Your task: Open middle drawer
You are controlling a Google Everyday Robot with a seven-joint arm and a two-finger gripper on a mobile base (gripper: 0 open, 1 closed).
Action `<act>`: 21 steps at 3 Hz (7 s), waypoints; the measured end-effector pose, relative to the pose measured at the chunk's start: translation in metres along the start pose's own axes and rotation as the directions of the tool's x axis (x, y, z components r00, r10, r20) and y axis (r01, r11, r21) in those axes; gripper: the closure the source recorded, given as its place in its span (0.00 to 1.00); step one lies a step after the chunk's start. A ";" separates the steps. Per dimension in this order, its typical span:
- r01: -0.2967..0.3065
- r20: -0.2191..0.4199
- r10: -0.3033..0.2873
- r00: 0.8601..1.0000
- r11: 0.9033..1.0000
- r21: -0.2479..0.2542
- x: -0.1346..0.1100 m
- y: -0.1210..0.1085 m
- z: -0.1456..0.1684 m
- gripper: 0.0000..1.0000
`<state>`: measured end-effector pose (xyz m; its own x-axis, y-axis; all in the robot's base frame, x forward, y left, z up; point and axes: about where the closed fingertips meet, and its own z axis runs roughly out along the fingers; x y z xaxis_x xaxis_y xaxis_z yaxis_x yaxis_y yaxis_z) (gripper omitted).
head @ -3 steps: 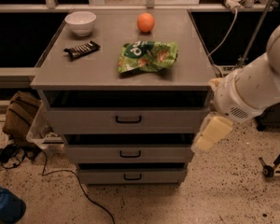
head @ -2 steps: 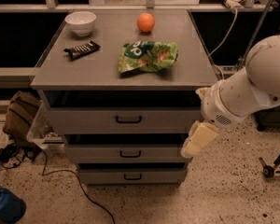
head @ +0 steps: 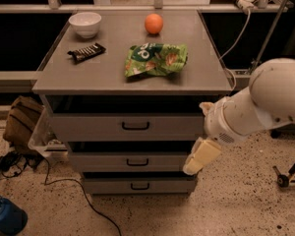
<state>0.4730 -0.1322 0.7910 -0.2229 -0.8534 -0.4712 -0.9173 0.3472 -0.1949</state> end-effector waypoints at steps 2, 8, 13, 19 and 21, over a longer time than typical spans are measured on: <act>-0.022 0.127 0.018 0.992 0.999 0.027 0.010 0.034 0.072 0.00; -0.080 0.254 0.096 0.962 0.994 -0.072 0.016 0.103 0.224 0.00; -0.155 0.357 0.111 0.928 0.983 0.098 0.044 0.014 0.362 0.00; -0.111 0.300 0.071 0.951 0.987 0.117 0.035 -0.015 0.419 0.00; -0.155 0.308 0.133 0.942 0.987 0.047 0.039 -0.004 0.415 0.00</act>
Offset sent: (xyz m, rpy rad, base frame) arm -0.0127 0.0415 -0.1122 0.1943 -0.0726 -0.0189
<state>0.6051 -0.0057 0.4167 -0.2306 -0.6383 -0.7344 -0.8553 0.4929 -0.1598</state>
